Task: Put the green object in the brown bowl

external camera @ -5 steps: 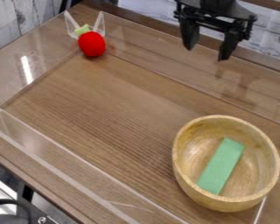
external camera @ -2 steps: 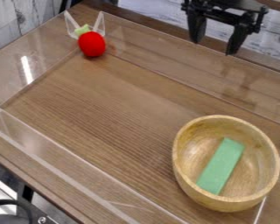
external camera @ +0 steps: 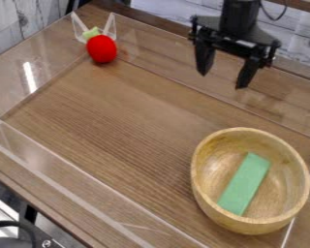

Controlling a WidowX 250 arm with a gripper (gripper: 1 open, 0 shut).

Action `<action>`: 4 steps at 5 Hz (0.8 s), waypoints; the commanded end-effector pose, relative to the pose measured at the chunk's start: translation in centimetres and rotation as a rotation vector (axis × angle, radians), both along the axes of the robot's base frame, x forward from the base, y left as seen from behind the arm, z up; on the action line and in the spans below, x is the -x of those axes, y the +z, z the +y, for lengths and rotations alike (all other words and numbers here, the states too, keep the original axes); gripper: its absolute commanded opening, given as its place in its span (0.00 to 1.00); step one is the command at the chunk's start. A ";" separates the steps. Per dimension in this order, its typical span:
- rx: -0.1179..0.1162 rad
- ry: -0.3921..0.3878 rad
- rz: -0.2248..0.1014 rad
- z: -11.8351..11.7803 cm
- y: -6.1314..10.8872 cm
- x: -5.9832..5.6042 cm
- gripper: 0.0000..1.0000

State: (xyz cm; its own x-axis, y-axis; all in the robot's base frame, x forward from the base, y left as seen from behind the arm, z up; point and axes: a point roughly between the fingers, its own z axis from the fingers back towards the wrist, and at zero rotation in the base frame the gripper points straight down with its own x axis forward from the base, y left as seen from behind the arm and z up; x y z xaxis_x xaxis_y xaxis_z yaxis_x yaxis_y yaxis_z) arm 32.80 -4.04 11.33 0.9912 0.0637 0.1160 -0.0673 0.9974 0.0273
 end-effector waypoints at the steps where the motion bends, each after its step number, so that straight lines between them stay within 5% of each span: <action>1: -0.001 0.040 -0.086 1.1 3.5 -0.9 1.00; 2: -0.009 0.066 -0.099 1.1 5.0 -1.4 1.00; 4: -0.009 0.056 -0.098 -0.1 4.1 -0.5 1.00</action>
